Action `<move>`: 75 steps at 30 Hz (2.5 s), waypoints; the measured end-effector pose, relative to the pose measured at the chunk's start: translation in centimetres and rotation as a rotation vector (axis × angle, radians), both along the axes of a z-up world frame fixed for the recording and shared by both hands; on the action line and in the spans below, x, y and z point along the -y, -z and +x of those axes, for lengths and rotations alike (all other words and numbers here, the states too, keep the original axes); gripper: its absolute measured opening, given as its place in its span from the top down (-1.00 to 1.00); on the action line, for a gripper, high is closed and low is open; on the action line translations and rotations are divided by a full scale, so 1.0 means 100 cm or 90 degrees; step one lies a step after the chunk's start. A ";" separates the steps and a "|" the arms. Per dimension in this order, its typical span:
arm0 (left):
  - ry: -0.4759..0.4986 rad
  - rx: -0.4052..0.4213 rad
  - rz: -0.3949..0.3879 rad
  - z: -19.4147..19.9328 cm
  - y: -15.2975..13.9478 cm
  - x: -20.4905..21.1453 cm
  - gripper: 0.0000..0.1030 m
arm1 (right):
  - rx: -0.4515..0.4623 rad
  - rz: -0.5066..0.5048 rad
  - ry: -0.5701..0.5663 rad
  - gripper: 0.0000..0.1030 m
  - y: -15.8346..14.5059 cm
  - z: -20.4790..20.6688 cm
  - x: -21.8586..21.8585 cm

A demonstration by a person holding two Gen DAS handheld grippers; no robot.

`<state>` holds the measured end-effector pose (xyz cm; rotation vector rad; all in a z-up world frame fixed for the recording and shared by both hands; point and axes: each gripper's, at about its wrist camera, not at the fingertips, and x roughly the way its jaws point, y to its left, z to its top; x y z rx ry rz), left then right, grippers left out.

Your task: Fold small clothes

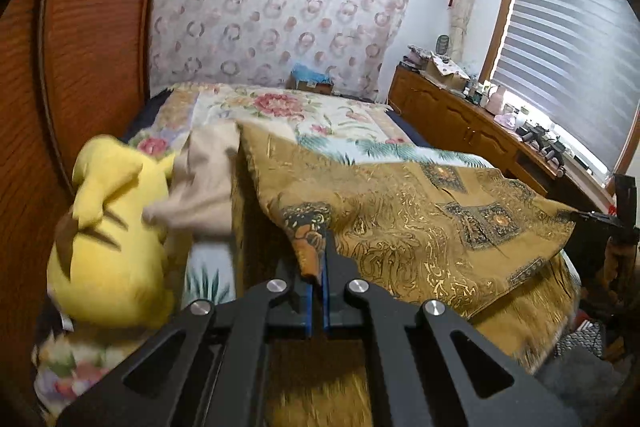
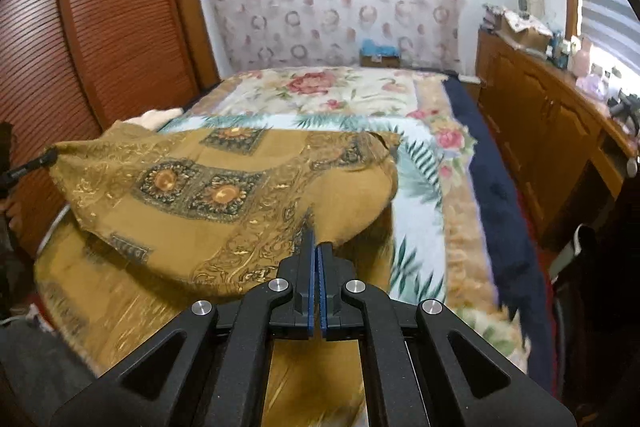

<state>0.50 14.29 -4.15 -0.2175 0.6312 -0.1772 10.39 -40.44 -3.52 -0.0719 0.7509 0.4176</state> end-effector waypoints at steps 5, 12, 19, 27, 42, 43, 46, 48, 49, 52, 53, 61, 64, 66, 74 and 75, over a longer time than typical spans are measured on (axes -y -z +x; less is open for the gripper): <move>-0.012 -0.033 -0.018 -0.032 0.013 -0.003 1.00 | -0.029 -0.019 -0.018 1.00 0.006 -0.037 -0.002; -0.012 -0.061 0.007 -0.063 0.011 0.003 0.99 | -0.052 -0.073 -0.055 1.00 0.004 -0.068 -0.010; -0.002 -0.111 0.036 -0.060 0.024 0.006 0.91 | -0.073 -0.084 -0.056 1.00 0.010 -0.076 -0.008; -0.022 -0.102 0.083 -0.060 0.020 0.005 0.51 | -0.076 -0.096 -0.048 0.89 0.009 -0.074 -0.008; -0.037 -0.077 0.073 0.002 0.011 0.001 0.36 | -0.001 -0.110 -0.024 -0.12 -0.015 -0.032 -0.015; -0.038 -0.076 0.078 0.006 0.012 0.002 0.35 | 0.000 -0.108 -0.023 -0.14 -0.014 -0.028 -0.016; -0.035 -0.080 0.089 0.017 0.013 0.007 0.34 | -0.001 -0.106 -0.021 -0.17 -0.007 -0.011 -0.019; -0.034 -0.082 0.094 0.023 0.015 0.009 0.33 | -0.002 -0.106 -0.022 -0.18 -0.003 -0.003 -0.023; -0.034 -0.084 0.095 0.025 0.016 0.009 0.33 | -0.002 -0.108 -0.023 -0.18 -0.001 0.002 -0.025; -0.037 -0.088 0.103 0.033 0.022 0.009 0.32 | -0.006 -0.111 -0.025 -0.21 0.006 0.012 -0.029; -0.040 -0.092 0.103 0.035 0.025 0.008 0.32 | -0.006 -0.117 -0.030 -0.21 0.010 0.016 -0.031; -0.052 -0.125 0.083 0.058 0.044 -0.006 0.32 | -0.022 -0.112 -0.018 -0.26 0.035 0.051 -0.031; -0.054 -0.135 0.072 0.072 0.045 -0.013 0.32 | -0.035 -0.117 -0.006 -0.27 0.044 0.072 -0.031; -0.049 -0.140 0.063 0.079 0.046 -0.014 0.32 | -0.047 -0.118 0.000 -0.27 0.049 0.089 -0.031; -0.041 -0.182 0.059 0.103 0.066 -0.012 0.32 | -0.063 -0.132 0.035 -0.29 0.064 0.117 -0.031; -0.042 -0.187 0.061 0.104 0.069 -0.012 0.32 | -0.064 -0.137 0.039 -0.30 0.066 0.118 -0.030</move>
